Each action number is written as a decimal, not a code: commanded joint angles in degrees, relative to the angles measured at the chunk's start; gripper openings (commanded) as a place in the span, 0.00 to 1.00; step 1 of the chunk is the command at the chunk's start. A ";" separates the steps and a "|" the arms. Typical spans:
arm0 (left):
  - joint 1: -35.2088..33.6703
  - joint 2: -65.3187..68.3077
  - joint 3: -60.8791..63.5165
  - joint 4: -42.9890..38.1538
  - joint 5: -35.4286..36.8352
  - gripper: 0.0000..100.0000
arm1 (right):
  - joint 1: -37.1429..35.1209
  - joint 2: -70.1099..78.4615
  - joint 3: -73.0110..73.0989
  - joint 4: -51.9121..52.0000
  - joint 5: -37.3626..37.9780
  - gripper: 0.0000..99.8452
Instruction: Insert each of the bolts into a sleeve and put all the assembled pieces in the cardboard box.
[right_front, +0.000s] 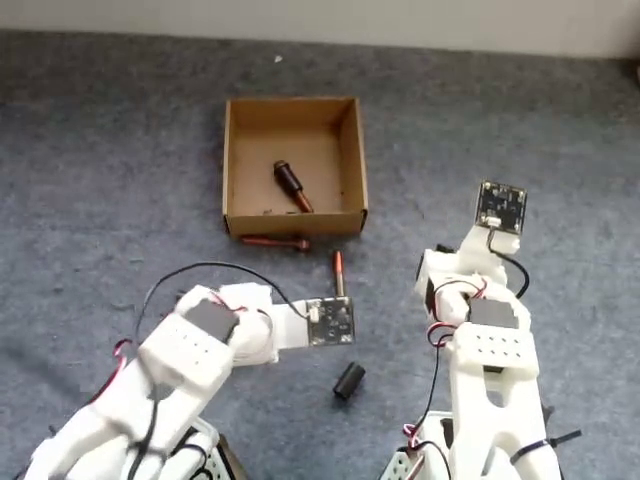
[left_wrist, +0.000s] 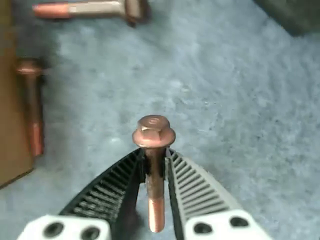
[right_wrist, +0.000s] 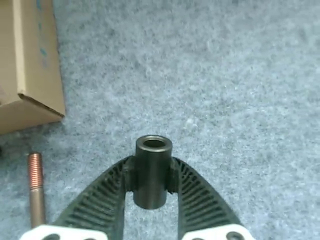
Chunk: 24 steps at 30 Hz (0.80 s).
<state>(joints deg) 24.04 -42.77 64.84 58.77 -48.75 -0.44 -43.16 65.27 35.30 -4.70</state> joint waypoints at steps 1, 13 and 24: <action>0.31 -15.87 -1.63 4.66 7.47 0.01 | 0.13 -1.98 -0.75 2.24 -0.53 0.01; -9.63 -46.11 -1.63 4.92 36.22 0.01 | -14.11 -27.30 3.38 7.69 -0.09 0.00; -11.21 -52.44 -1.19 -11.60 53.54 0.01 | -27.91 -42.42 8.92 6.90 5.98 0.00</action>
<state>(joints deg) 13.32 -94.37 64.92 54.99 0.04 -21.63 -82.81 73.89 42.68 -1.54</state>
